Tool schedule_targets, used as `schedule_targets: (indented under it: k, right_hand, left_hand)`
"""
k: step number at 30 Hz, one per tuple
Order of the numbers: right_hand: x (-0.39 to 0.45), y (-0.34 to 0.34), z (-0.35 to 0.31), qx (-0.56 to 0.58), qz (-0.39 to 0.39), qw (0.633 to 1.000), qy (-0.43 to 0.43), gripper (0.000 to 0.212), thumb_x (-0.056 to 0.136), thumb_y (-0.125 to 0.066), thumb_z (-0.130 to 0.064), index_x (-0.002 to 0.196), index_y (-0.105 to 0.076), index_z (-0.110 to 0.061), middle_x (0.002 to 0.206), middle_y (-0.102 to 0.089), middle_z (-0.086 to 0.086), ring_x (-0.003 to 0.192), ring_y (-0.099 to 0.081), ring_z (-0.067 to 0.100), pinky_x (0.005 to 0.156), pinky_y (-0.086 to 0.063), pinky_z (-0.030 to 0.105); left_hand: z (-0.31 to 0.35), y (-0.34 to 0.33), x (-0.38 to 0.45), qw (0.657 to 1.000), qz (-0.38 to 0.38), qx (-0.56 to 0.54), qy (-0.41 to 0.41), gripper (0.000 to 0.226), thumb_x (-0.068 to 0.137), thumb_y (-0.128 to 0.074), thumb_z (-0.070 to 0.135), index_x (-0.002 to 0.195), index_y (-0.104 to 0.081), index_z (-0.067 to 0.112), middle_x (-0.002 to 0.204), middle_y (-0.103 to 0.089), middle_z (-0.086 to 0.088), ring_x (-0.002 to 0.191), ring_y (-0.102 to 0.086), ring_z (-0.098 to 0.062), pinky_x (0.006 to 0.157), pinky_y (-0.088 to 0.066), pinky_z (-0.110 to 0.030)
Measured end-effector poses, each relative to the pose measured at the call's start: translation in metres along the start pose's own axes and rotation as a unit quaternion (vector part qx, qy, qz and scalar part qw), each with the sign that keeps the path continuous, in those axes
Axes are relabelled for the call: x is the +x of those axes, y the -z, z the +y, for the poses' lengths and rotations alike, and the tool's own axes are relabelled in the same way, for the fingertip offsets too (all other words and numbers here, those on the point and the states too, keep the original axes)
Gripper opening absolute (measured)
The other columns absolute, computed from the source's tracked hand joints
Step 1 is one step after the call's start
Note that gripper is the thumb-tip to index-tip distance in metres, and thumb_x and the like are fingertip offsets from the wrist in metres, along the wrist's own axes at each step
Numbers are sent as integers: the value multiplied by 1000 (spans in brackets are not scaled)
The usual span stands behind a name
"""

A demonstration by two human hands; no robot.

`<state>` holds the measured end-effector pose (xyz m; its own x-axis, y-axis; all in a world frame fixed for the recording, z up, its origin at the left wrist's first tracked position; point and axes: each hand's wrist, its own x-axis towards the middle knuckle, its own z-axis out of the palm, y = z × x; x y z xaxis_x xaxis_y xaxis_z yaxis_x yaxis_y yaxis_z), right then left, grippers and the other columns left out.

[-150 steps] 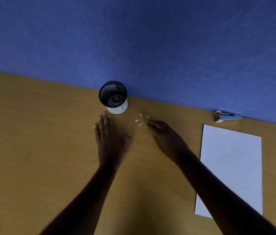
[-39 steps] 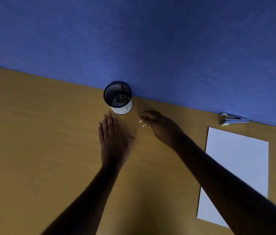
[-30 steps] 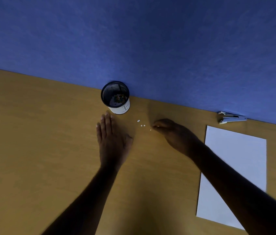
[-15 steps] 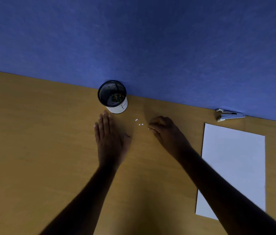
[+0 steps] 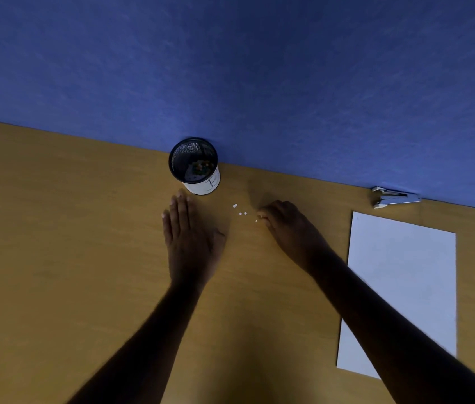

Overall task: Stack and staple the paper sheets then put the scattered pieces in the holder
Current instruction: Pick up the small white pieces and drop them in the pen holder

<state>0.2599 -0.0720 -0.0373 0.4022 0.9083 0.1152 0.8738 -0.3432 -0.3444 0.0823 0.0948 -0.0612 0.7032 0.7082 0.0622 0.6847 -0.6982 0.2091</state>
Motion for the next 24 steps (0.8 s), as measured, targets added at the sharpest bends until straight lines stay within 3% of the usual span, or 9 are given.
schedule_targets:
  k: [4, 8, 13, 16, 19, 21, 24]
  right_hand:
    - [1, 3, -1, 15, 0, 1000, -5, 16, 97, -66, -13, 112, -61, -9, 103, -65, 9, 92, -61, 21, 74, -53, 27]
    - [7, 10, -7, 157, -1, 978, -138, 10, 102, -58, -17, 109, -56, -10, 101, -62, 5, 89, -59, 14, 75, -52, 26]
    - [16, 26, -7, 390, 105, 856, -324, 19, 99, -66, -18, 112, -56, -9, 100, -66, -7, 87, -61, -6, 76, -49, 10]
    - [26, 34, -12, 508, 136, 752, -396, 17, 96, -69, -23, 110, -60, -16, 97, -71, -3, 84, -65, 6, 78, -54, 29]
    - [41, 44, -26, 640, 144, 659, -370, 6, 98, -67, -14, 100, -61, -17, 87, -66, 3, 78, -59, 11, 71, -50, 29]
    - [56, 51, -39, 680, 134, 632, -347, 9, 98, -66, -12, 103, -58, -15, 86, -65, 3, 80, -59, 11, 71, -50, 27]
    - [84, 57, -59, 696, 114, 639, -306, 16, 98, -65, -10, 108, -53, -14, 88, -67, 2, 82, -60, 11, 69, -50, 24]
  left_hand:
    - [1, 0, 1, 1000, -1, -3, -2, 88, 96, -40, 51, 163, -25, -4, 174, -22, -21, 164, -17, -36, 134, -13, -54]
    - [0, 0, 1, 1000, -9, -1, -1, 90, 94, -39, 52, 164, -23, -3, 175, -21, -20, 164, -16, -36, 134, -12, -54]
    - [1, 1, 0, 1000, -7, -3, 3, 88, 94, -40, 50, 164, -25, -3, 175, -22, -19, 164, -17, -35, 134, -13, -54]
    - [2, 1, 1, 1000, -12, -5, 3, 89, 94, -40, 50, 164, -23, -2, 175, -21, -18, 165, -15, -34, 134, -12, -53]
    - [2, 1, 0, 1000, -12, -6, 5, 90, 94, -40, 51, 164, -23, -2, 175, -20, -18, 165, -15, -34, 134, -12, -54]
    - [2, 0, 0, 1000, -14, -1, 6, 90, 94, -40, 51, 165, -23, -2, 175, -20, -18, 165, -15, -34, 134, -13, -54]
    - [1, 0, 0, 1000, -22, 10, 5, 90, 95, -39, 52, 165, -22, -2, 176, -19, -18, 165, -14, -34, 134, -13, -54]
